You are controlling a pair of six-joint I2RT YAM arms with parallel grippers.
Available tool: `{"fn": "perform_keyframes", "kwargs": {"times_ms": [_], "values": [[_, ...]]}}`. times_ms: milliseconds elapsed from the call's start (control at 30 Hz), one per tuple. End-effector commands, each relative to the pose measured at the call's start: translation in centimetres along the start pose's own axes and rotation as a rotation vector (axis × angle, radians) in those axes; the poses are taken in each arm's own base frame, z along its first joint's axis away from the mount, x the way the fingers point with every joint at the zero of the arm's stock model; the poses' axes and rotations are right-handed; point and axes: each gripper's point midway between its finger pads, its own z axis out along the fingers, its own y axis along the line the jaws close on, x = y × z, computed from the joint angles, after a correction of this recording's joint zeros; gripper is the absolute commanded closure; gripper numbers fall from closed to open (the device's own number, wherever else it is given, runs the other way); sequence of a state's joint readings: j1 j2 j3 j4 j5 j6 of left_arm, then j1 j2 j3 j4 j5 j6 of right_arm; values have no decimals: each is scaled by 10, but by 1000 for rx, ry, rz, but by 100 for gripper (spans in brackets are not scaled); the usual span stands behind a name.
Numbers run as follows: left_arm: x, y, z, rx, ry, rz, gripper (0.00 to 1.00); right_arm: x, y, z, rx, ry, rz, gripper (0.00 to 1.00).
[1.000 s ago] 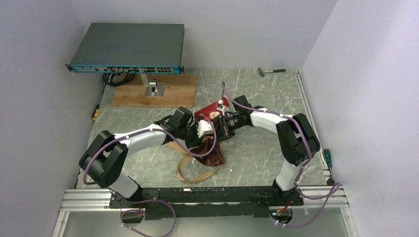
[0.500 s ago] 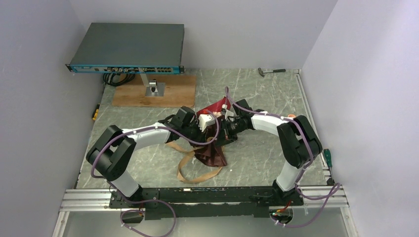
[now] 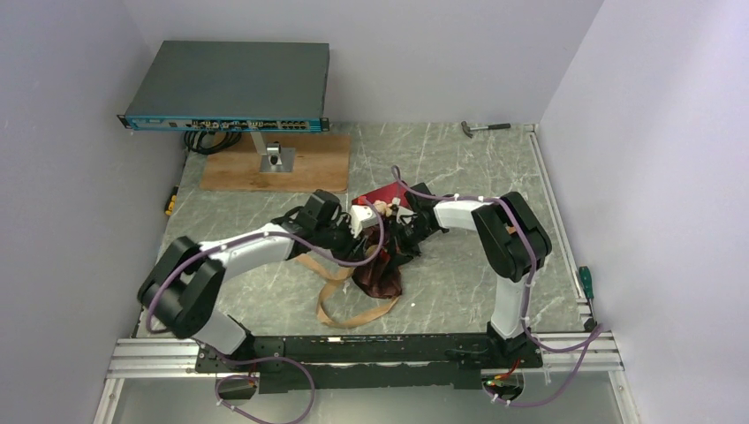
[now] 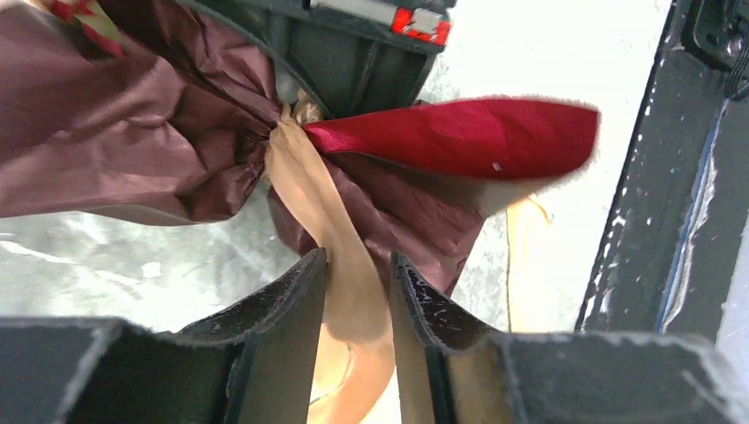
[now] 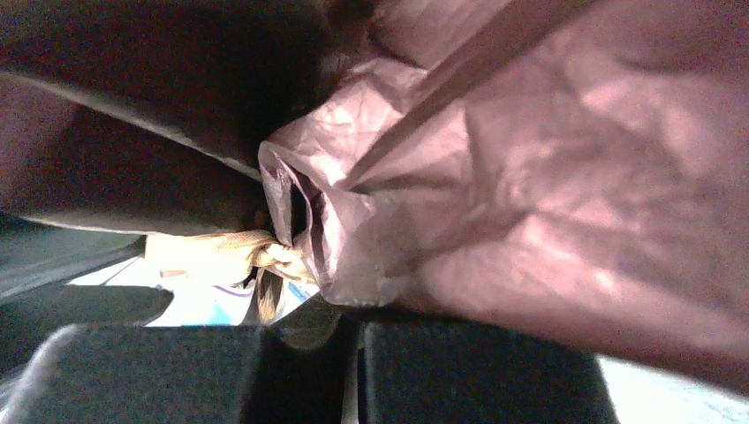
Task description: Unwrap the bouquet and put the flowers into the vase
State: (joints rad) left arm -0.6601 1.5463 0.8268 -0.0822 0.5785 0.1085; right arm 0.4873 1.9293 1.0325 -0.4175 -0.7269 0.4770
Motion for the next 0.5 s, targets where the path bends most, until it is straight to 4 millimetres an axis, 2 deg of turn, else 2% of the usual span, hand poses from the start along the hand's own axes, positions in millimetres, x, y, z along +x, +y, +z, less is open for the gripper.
{"fn": "perform_keyframes", "kwargs": {"times_ms": [0, 67, 167, 267, 467], "values": [[-27, 0, -36, -25, -74, 317, 61, -8, -49, 6, 232, -75, -52, 100], [-37, 4, -45, -27, -91, 364, 61, -8, -48, 5, 236, -88, -74, 100], [-44, 10, -43, -16, -95, 414, 64, -12, -46, 4, 238, -105, -99, 100], [-48, 15, -28, 18, -101, 446, 64, -15, -45, 6, 227, -101, -107, 100], [-51, 31, 8, 34, -89, 429, 55, -15, -46, 9, 221, -86, -117, 100]]}}
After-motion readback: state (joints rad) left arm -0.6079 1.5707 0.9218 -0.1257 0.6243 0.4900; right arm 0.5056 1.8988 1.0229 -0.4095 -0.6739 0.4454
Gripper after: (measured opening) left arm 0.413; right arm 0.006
